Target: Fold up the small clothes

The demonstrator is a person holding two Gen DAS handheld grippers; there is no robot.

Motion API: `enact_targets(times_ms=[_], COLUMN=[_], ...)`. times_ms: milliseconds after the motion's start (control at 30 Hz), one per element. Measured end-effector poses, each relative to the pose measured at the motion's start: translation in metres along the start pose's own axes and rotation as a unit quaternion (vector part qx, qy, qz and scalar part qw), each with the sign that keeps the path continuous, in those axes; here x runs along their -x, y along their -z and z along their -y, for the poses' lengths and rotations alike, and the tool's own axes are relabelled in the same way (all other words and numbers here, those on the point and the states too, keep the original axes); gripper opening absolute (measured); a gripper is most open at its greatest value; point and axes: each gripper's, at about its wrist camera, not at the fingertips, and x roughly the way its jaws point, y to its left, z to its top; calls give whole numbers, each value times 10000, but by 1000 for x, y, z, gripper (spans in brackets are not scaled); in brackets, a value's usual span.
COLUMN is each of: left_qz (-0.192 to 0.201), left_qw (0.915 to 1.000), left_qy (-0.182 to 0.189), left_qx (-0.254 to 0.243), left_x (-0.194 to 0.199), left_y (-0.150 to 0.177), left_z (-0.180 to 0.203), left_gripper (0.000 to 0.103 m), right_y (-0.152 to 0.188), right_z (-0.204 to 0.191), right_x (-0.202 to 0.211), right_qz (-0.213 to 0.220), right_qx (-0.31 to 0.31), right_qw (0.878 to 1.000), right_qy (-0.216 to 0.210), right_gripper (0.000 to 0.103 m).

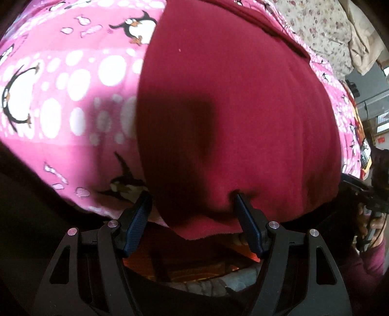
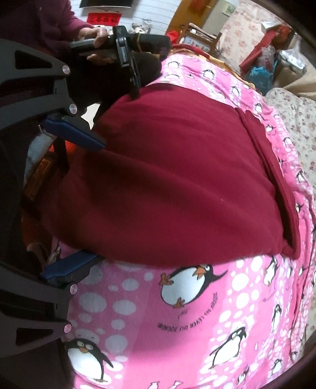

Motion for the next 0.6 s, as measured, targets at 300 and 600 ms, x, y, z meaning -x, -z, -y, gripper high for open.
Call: enact_targets(times_ms=[300, 600], left_qz=[-16, 458], left_qw=[10000, 9961], left_qy=[55, 542], left_qx=[-70, -525], left_x=[-2, 42], left_y=[-1, 2], left_z=[1, 14], left_gripper=[51, 10], right_y=[4, -5], right_z=[0, -21], right_x=[-5, 12], right_qz=[-130, 117], right_qx=[193, 463], right_qw=[9997, 9973], right_qy=[-7, -562], right_gripper=[41, 13])
